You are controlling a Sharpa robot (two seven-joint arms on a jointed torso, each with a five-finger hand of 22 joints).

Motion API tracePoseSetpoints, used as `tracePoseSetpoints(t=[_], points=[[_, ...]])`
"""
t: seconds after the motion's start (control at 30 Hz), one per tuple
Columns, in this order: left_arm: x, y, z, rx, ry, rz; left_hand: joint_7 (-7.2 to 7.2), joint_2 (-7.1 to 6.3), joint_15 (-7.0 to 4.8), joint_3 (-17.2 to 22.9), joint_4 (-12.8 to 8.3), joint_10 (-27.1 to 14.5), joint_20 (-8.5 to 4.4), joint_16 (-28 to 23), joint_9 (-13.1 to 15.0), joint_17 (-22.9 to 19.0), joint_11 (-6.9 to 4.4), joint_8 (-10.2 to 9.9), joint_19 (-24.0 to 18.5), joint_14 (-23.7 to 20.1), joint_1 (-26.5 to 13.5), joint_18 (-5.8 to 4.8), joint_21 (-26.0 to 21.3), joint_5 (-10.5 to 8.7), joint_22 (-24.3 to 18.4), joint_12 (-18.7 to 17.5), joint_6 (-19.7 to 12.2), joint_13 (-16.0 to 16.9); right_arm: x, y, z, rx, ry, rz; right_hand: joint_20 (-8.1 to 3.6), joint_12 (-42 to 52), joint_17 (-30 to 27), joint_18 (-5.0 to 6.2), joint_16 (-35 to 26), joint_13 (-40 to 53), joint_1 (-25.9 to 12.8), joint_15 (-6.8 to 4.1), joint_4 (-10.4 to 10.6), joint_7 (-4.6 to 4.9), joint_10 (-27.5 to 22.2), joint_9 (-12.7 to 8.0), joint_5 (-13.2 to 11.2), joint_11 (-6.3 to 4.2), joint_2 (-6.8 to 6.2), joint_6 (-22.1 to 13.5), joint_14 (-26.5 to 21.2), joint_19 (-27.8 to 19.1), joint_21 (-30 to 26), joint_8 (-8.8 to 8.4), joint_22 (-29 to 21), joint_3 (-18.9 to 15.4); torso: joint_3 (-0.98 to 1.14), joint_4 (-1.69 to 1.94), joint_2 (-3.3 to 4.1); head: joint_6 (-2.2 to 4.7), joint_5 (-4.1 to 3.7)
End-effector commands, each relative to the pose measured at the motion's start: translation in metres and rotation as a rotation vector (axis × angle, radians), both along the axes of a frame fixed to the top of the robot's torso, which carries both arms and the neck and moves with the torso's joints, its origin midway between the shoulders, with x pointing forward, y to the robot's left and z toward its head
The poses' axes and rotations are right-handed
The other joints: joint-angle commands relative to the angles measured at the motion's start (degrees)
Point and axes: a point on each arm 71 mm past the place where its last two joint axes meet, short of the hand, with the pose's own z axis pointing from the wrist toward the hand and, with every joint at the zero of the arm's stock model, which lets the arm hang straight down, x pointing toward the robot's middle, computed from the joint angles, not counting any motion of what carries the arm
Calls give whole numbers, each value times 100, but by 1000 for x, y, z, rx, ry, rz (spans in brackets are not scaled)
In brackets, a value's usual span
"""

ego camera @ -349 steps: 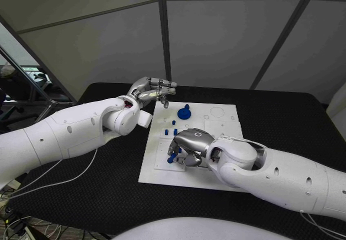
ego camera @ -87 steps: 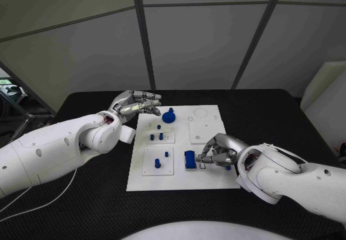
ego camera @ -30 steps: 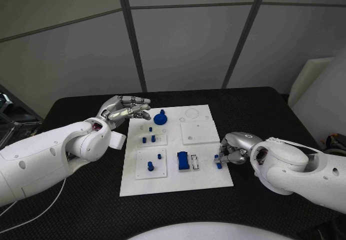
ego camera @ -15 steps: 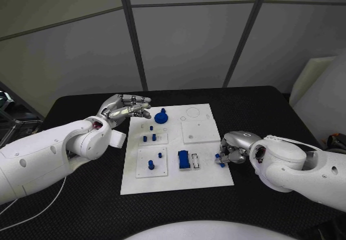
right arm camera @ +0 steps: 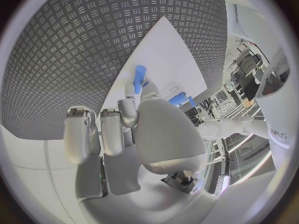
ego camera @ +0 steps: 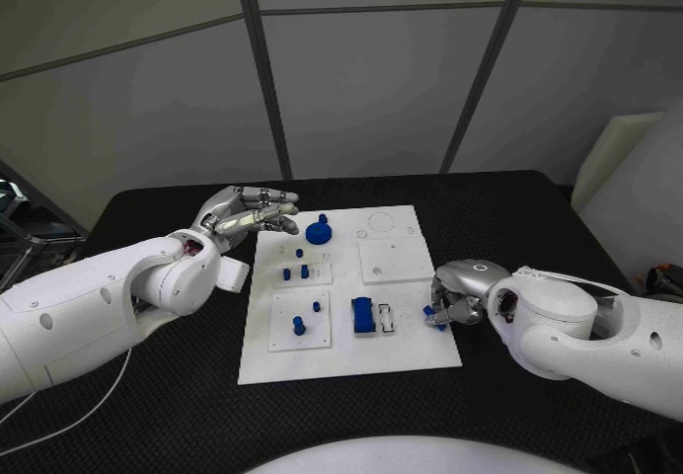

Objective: Assemble the parts on the task board

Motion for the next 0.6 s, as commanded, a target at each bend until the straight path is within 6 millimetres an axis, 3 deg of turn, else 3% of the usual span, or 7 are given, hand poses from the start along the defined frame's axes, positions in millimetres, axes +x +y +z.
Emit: tracePoseSetpoints(t=[0.03, 0.33, 0.47, 0.6], points=[[0, -1, 2, -12, -9, -10, 25, 58, 14, -34, -6, 50, 2, -21, 0, 6, -3, 38, 51, 35, -12, -64, -39, -22, -6, -22, 19, -5, -3, -2, -10, -102, 18, 30, -39, -35, 14, -30, -21, 13, 271, -59, -37, -25, 18, 5, -161, -42, 125, 42, 310, 52, -18, -41, 939, 142, 2, 11, -2, -6, 0], [0, -1, 2, -11, -9, -7, 25, 63, 12, -33, -9, 51, 1, -31, 0, 6, -4, 39, 55, 40, -7, -64, -42, -21, -14, -24, 19, -9, -7, 0, -3, -8, -3, -8, -50, -32, 36, -36, -13, 34, 410, -68, -61, -36, 32, 17, -234, -53, 170, 82, 315, 70, -2, -83, 958, 419, 4, -10, -1, 11, 19], [0, -1, 2, -11, -9, -8, 25, 63, 12, -34, -10, 51, 1, -36, -1, 7, -4, 39, 56, 42, -5, -64, -43, -21, -17, -25, 19, -10, -8, -5, 0, 82, 3, -74, -54, -88, 23, -37, -26, 11, 394, -68, -3, -27, 15, 26, 125, -49, 115, 71, 312, 77, 3, -134, 965, 624, -6, 0, -4, 23, 0], [0, -1, 1, -10, -8, -5, 26, 66, 10, -31, -19, 52, -2, -49, -1, 7, -5, 39, 60, 46, 7, -64, -46, -19, -26, -28, 18, -15, -10, -7, 3, 182, 10, -146, -51, -111, 15, -38, -35, 2, 347, -65, 48, -28, 13, 39, 220, -46, 57, 79, 310, 80, 3, -152, 967, 740, -1, 10, -3, 22, 3]])
